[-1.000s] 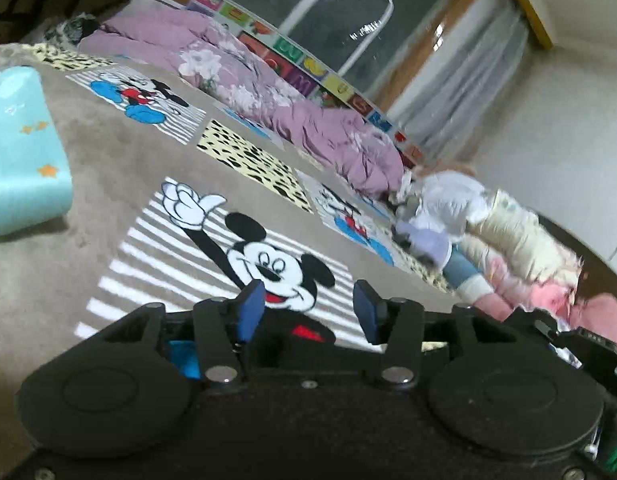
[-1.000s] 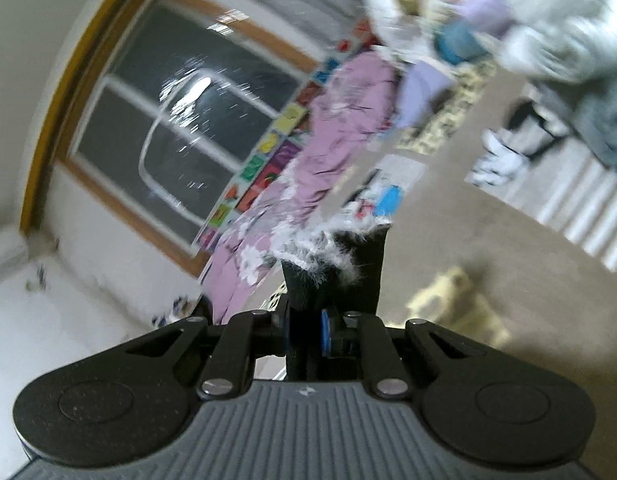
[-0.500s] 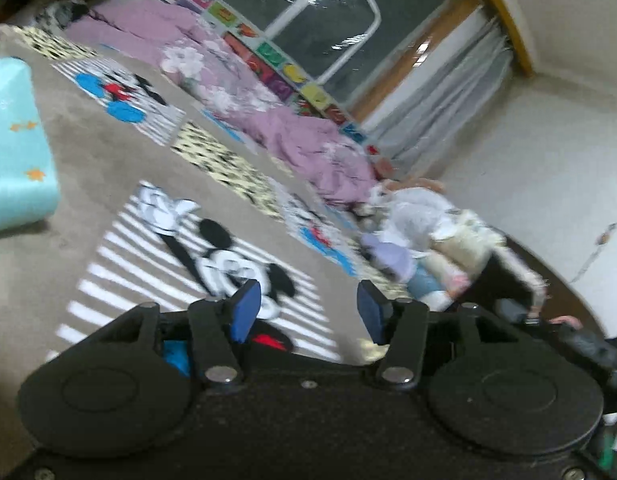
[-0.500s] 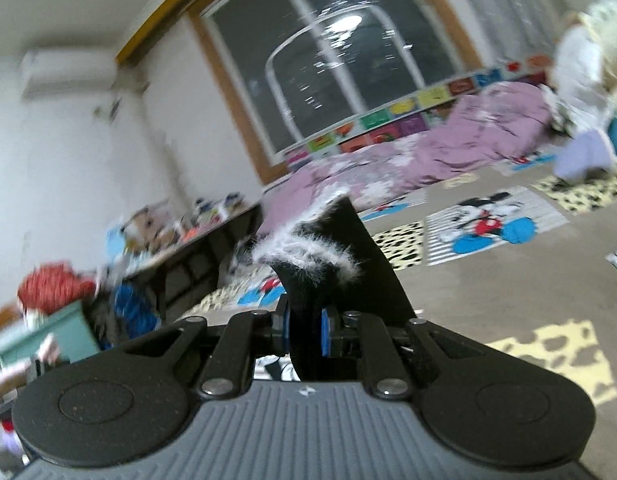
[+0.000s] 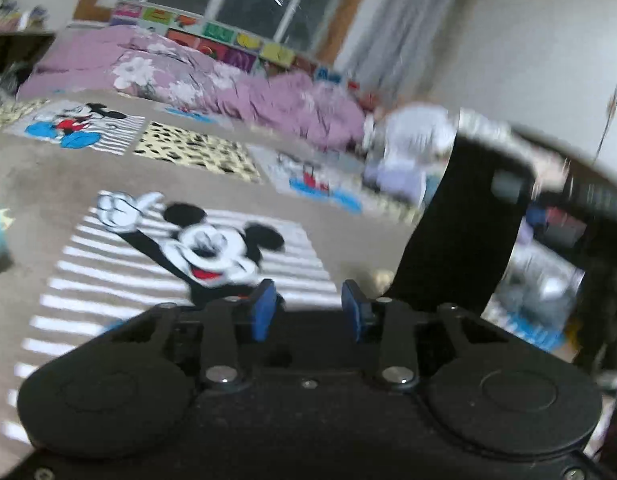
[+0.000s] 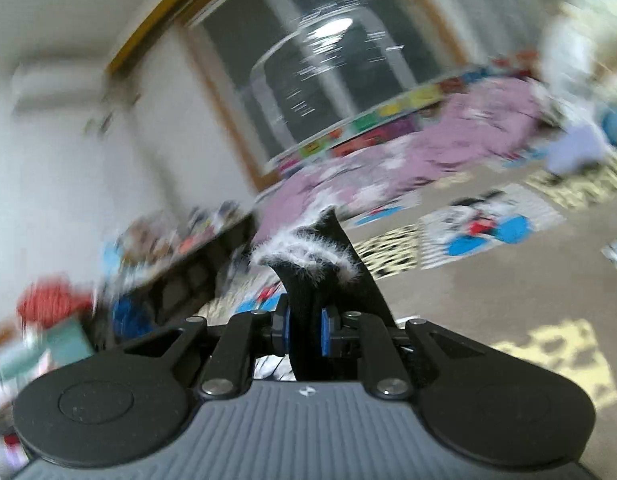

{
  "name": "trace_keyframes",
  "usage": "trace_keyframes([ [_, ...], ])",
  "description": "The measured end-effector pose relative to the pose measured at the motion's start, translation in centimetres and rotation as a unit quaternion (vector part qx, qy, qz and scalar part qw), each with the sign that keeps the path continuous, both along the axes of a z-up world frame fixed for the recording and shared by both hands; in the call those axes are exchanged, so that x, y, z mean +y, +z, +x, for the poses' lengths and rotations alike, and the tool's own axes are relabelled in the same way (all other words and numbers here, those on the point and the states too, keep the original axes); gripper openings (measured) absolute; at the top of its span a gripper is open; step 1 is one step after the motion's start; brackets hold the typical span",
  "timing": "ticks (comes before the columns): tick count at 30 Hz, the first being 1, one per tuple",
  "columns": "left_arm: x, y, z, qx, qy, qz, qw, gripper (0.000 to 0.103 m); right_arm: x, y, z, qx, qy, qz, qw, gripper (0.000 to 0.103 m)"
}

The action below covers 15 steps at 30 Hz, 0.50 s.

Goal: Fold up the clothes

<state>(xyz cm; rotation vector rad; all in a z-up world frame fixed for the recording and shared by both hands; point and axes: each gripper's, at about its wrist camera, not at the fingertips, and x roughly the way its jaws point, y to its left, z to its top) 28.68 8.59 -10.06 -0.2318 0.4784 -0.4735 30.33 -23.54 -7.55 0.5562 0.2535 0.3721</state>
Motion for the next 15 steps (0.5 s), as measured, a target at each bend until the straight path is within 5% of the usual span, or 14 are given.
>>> trace_keyframes([
  [5, -7.4, -1.4, -1.0, -0.014, 0.014, 0.050, 0.9986, 0.035, -7.6, -5.2, -0.9, 0.030, -0.056, 0.151, 0.987, 0.016],
  [10, -13.1, -3.2, 0.1, -0.006, 0.015, 0.112, 0.9935, 0.035, -10.9, -9.4, -2.2, 0.048, -0.067, 0.234, 0.969, 0.016],
  [12, -15.9, -5.1, -0.6, 0.004, -0.047, 0.181, 0.9824, 0.034, -11.4, -10.5, -2.0, 0.058, -0.066, 0.251, 0.964, 0.016],
  [15, -17.3, -5.2, -2.2, -0.051, -0.022, 0.236, 0.9702, 0.034, -11.8, -11.5, -1.8, 0.064, -0.062, 0.266, 0.960, 0.016],
])
